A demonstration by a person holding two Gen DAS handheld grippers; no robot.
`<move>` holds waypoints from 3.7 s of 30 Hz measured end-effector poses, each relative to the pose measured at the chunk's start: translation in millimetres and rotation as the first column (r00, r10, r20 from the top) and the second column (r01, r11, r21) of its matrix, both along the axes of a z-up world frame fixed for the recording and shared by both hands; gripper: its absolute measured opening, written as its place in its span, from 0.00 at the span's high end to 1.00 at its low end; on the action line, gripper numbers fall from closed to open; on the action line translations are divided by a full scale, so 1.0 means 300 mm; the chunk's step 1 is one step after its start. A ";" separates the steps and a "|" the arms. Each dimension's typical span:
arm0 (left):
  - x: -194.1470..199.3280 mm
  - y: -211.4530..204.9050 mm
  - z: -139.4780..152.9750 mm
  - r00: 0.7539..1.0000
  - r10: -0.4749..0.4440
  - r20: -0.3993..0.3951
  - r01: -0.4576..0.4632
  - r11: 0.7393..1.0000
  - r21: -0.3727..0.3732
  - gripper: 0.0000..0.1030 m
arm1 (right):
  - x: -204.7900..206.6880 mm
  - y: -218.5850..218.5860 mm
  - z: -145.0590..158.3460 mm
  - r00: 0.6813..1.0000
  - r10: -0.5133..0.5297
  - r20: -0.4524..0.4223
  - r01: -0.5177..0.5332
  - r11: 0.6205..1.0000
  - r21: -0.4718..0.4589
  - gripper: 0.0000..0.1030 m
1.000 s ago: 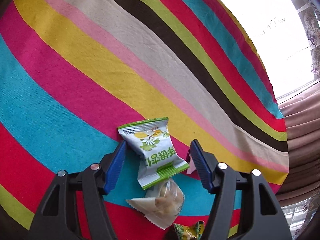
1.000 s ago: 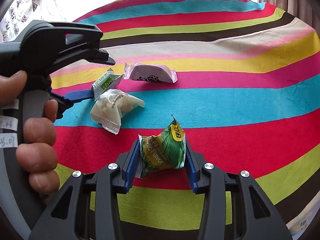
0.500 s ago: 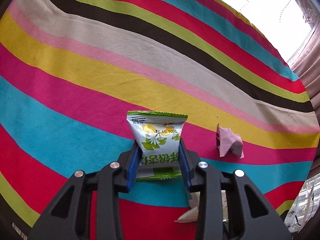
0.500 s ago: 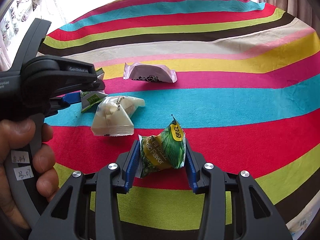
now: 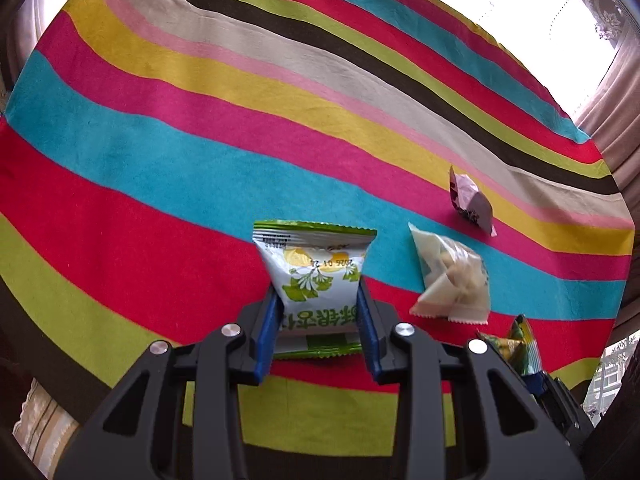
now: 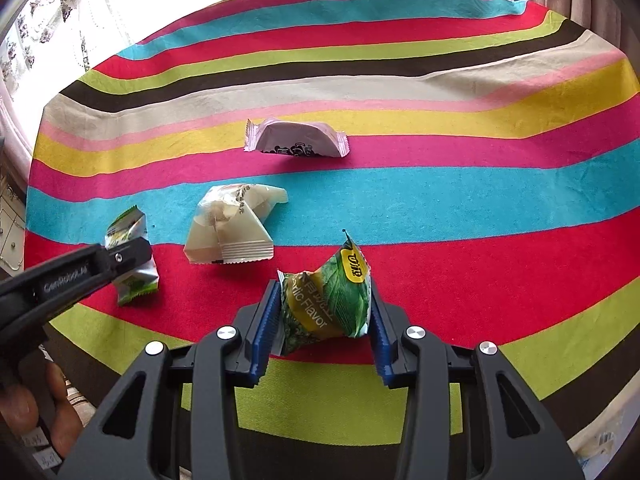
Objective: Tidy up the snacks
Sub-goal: 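Carry both bags to the box and open both grippers to drop them, then move both open grippers back over the last two snacks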
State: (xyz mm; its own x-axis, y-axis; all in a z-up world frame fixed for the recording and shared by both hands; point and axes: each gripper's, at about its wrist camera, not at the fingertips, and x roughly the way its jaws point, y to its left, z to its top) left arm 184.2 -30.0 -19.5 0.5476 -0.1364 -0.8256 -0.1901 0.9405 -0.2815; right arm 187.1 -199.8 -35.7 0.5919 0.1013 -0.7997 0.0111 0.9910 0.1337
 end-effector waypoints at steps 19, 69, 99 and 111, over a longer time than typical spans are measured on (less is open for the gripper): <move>-0.177 -0.229 0.079 0.988 -0.145 0.057 0.145 0.989 0.004 0.67 | -0.216 -0.153 0.051 0.998 -0.066 -0.012 0.067 0.992 0.109 0.62; -0.490 -0.970 0.136 0.757 -0.649 0.076 0.649 0.760 0.033 0.67 | -0.807 -0.889 -0.005 0.870 -0.491 -0.048 0.493 0.866 0.085 0.62; -0.525 -0.989 0.139 0.705 -0.701 0.109 0.706 0.707 -0.025 0.38 | -0.828 -0.890 0.037 0.845 -0.535 -0.026 0.535 0.845 0.000 0.22; -0.473 -0.891 0.149 0.772 -0.625 0.114 0.630 0.776 -0.010 0.37 | -0.775 -0.815 0.054 0.882 -0.471 -0.034 0.471 0.882 -0.008 0.20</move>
State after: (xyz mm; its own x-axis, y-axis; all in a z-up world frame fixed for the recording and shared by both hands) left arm 42.3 -297.2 25.3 0.4043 -0.5139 -0.7566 0.4688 0.8267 -0.3111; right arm -45.3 -444.4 -19.4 0.5427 -0.1825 -0.8199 0.4809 0.8678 0.1251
